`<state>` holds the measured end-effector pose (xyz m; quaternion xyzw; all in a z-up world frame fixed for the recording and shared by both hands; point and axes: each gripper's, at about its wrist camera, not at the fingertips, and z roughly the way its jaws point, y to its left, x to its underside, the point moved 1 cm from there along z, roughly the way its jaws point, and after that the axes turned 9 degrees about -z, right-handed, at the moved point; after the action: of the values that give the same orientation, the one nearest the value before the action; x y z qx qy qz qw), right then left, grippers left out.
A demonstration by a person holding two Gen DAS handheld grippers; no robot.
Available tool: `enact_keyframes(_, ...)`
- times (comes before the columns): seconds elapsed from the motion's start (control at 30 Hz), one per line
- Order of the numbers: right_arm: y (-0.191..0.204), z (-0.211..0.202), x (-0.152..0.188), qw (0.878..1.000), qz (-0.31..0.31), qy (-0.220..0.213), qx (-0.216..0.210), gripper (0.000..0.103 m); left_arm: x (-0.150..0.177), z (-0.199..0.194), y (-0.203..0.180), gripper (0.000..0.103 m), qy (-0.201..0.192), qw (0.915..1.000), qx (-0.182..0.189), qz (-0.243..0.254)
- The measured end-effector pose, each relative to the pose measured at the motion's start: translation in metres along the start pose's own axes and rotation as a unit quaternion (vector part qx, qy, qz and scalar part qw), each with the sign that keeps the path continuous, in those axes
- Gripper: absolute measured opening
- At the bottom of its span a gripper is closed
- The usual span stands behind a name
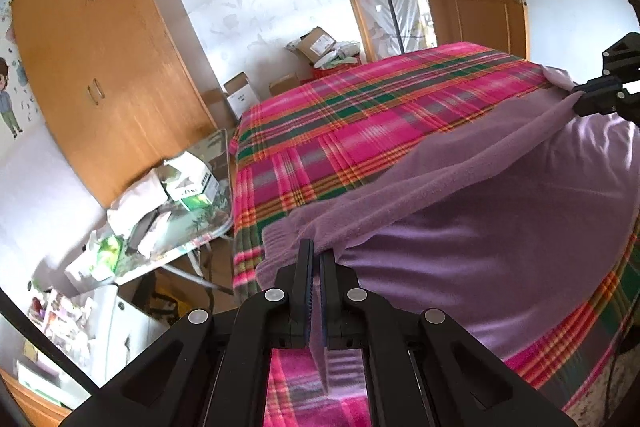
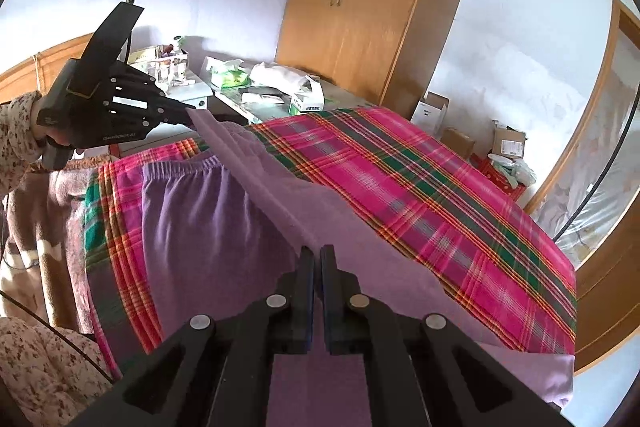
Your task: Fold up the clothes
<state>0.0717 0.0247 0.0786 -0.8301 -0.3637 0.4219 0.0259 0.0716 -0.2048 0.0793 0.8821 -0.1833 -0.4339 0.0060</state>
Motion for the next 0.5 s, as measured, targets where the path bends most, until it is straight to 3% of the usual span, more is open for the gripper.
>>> enact_keyframes(0.5,0.034,-0.01,0.021,1.0,0.007,0.013,-0.017,0.003,0.039,-0.009,-0.007,0.003,0.005,1.0,0.001,-0.006)
